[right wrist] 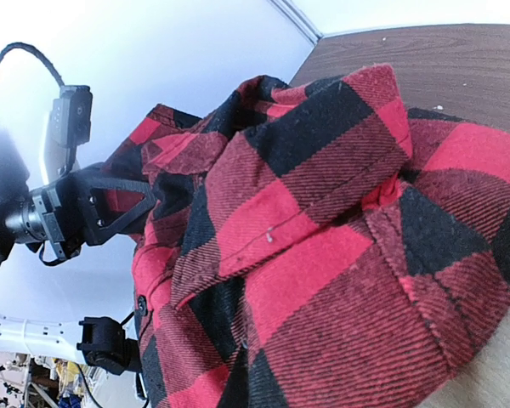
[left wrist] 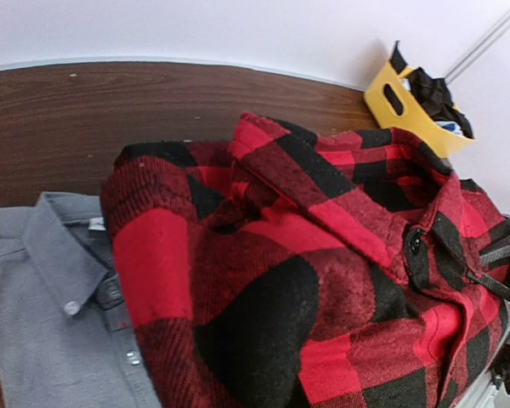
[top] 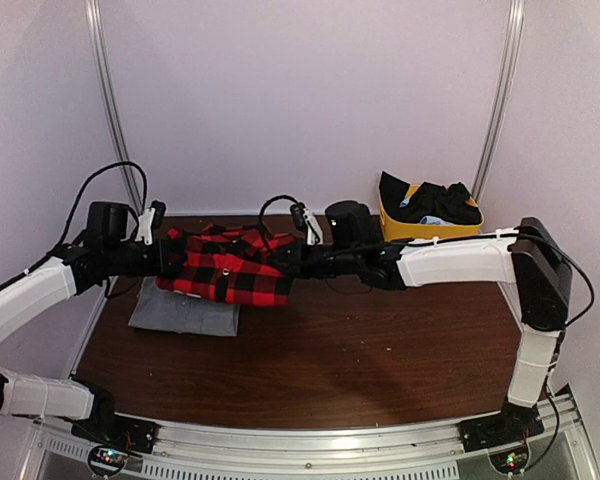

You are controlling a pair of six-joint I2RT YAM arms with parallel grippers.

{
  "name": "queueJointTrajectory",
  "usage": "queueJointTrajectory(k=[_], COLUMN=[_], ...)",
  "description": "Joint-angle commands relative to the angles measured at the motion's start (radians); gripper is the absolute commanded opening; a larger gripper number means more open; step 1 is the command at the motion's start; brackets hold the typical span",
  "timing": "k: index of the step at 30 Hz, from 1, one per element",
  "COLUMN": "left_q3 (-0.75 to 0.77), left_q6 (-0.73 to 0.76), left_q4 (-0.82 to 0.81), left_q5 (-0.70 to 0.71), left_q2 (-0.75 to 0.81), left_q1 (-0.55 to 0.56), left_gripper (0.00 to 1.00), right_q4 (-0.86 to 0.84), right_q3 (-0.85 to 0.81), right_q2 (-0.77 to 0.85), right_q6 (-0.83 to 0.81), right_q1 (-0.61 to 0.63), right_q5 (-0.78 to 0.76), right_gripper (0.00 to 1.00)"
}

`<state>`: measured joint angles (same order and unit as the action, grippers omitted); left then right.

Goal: Fold and stack the long sleeve shirts
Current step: Pick up the square-folded shirt from the square-folded shirt.

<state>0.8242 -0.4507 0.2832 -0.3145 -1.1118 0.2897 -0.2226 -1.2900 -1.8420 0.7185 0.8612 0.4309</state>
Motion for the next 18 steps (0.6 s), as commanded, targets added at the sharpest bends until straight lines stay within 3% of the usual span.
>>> queueJointTrajectory(k=[1, 11, 18], left_q3=[0.025, 0.082, 0.064], left_q6=[0.099, 0.16, 0.153], left_q4=[0.083, 0.15, 0.138], left_q5=[0.215, 0.352, 0.352], left_q2=[-0.015, -0.112, -0.22], left_q1=[-0.125, -0.277, -0.331], left_gripper=[0.0, 0.0, 0.0], right_q4=[-0.079, -0.161, -0.162], right_q3=[-0.146, -0.45, -0.568], right_q2=[-0.171, -0.495, -0.633], right_q6=[0.039, 0.124, 0.143], right_q1=[0.007, 0.031, 0.034], right_q5=[0.024, 0.074, 0.088], right_gripper=[0.0, 0.0, 0.0])
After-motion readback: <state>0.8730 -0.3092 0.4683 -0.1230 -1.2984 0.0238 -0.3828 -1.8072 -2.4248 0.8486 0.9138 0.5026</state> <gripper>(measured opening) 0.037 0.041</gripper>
